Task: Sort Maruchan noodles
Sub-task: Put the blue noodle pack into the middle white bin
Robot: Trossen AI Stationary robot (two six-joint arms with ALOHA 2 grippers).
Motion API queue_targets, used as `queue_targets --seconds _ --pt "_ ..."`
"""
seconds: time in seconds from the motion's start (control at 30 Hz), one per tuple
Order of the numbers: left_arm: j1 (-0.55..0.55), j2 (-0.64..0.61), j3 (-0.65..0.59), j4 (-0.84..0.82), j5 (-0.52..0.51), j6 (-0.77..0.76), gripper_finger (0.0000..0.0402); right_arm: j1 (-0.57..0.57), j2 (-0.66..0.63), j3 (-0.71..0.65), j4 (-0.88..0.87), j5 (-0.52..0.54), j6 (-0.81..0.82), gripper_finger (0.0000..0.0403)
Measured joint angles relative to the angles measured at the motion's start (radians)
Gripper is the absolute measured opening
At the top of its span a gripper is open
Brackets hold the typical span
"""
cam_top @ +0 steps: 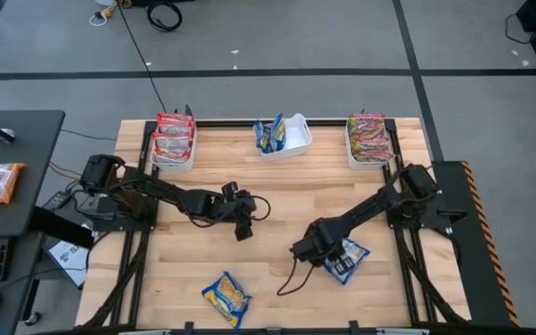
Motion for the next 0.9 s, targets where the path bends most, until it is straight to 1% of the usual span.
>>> queue_targets --seconds 0.03,0.07,0.1,0.17,0.27,0.33,0.5,0.6,0.67,0.73,0.9 --pt "0.0 0.0 0.0 -0.003 0.0 0.0 0.0242 -0.01 -0.002 -0.001 -0.001 -0.003 0.018 0.0038" --pt "0.0 0.001 0.0 -0.004 0.0 0.001 0.0242 -0.02 -0.006 -0.003 -0.005 -0.008 0.034 0.0022" --pt "0.0 0.001 0.0 -0.001 -0.001 0.001 0.0242 -0.031 -0.012 -0.004 -0.009 -0.008 0.057 0.0017" --pt "-0.001 0.001 0.0 0.0 -0.027 0.002 0.0242 -0.052 -0.032 -0.004 -0.013 0.035 0.109 0.0018" --pt "0.001 -0.014 0.0 -0.018 -0.113 0.029 0.0242 -0.089 -0.082 0.029 -0.067 0.189 0.162 0.0011" --pt "0.014 -0.029 0.0 -0.019 -0.147 0.054 0.0242 -0.121 -0.127 0.069 -0.089 0.306 0.209 0.001" --pt "0.084 -0.081 0.0 -0.054 -0.151 0.099 0.0242 -0.24 -0.241 0.191 -0.111 0.614 0.441 0.0021" --pt "0.137 -0.09 0.0 -0.077 -0.15 0.105 0.0242 -0.334 -0.295 0.271 -0.114 0.749 0.54 0.0024" --pt "0.171 -0.09 0.0 -0.088 -0.15 0.105 0.0242 -0.396 -0.319 0.324 -0.107 0.832 0.577 0.0019" --pt "0.2 -0.087 0.0 -0.092 -0.15 0.097 0.0242 -0.459 -0.331 0.378 -0.083 0.885 0.565 0.0011" --pt "0.238 -0.081 -0.001 -0.107 -0.149 0.052 0.0242 -0.614 -0.301 0.495 -0.028 0.889 0.501 0.001"
